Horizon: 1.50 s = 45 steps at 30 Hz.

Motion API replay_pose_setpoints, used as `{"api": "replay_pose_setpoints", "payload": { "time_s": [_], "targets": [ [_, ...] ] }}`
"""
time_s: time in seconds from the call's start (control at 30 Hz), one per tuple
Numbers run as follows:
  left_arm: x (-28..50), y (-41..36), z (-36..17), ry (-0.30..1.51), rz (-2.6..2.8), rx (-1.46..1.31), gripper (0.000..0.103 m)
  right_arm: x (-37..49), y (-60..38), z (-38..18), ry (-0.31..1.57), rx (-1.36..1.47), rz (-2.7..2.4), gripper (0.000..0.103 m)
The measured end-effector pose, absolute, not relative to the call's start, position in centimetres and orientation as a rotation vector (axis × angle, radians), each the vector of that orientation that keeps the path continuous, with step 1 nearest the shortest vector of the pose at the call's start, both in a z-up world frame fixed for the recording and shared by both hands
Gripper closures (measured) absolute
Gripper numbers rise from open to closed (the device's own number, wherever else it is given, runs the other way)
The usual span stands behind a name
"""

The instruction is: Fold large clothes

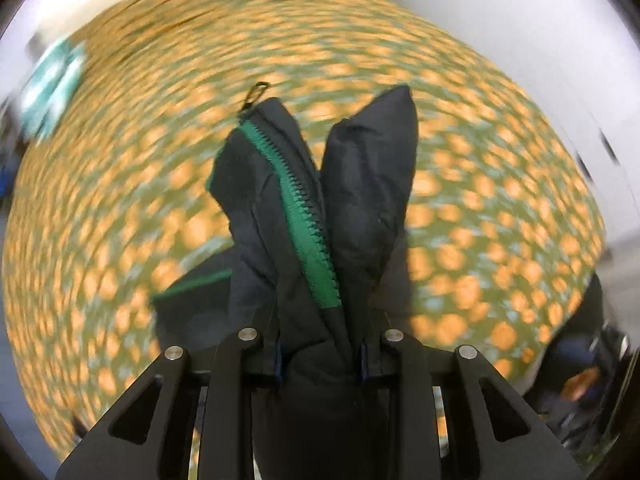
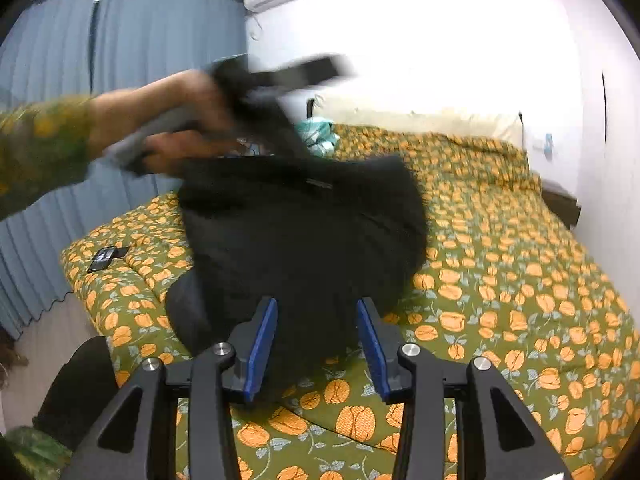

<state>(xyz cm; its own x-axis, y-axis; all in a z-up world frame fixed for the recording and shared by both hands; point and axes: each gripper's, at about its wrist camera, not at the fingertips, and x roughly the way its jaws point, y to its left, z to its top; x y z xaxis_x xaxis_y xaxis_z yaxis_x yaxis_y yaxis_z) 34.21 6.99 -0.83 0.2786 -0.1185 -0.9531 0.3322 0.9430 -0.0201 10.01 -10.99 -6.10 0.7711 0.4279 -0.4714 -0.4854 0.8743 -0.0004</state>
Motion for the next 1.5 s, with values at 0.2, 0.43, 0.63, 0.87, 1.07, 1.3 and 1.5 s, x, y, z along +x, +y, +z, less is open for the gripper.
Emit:
{"api": "replay_pose_setpoints", "payload": {
  "time_s": [0.2, 0.43, 0.63, 0.87, 1.07, 1.3, 1.5],
  "targets": [
    [31.2, 19.0, -6.9, 1.271, -0.145, 0.005, 0.068, 17.6, -6.9, -6.4, 0.591, -0.079, 0.579, 0.061],
    [28.8, 24.9, -11.5, 1.230, -0.147, -0.263, 0.051, 27.5, 2.3, -8.4, 0.734, -0.024, 0.692, 0.061],
    [29.1, 26.7, -14.6, 1.232, -0.162, -0.379, 0.045, 33.1, 10.4, -12.7, 0.906, -0.082, 0.735, 0.061],
    [29.9, 27.6, -18.3, 1.247, -0.174, -0.446, 0.042, 35.3, 11.2, -18.5, 0.989, -0.124, 0.657, 0.061],
    [30.1, 27.6, -18.9, 1.245, -0.173, -0.477, 0.041, 36.2, 11.3, -18.6, 1.044, -0.152, 0.668, 0.061],
    [29.6, 28.0, -18.6, 1.225, -0.179, -0.477, 0.041, 37.4, 16.5, -12.6, 1.045, -0.149, 0.768, 0.058],
    [28.9, 28.2, -18.6, 1.226, -0.151, -0.446, 0.041, 40.7, 20.8, -19.6, 1.234, -0.209, 0.684, 0.059]
  ]
}}
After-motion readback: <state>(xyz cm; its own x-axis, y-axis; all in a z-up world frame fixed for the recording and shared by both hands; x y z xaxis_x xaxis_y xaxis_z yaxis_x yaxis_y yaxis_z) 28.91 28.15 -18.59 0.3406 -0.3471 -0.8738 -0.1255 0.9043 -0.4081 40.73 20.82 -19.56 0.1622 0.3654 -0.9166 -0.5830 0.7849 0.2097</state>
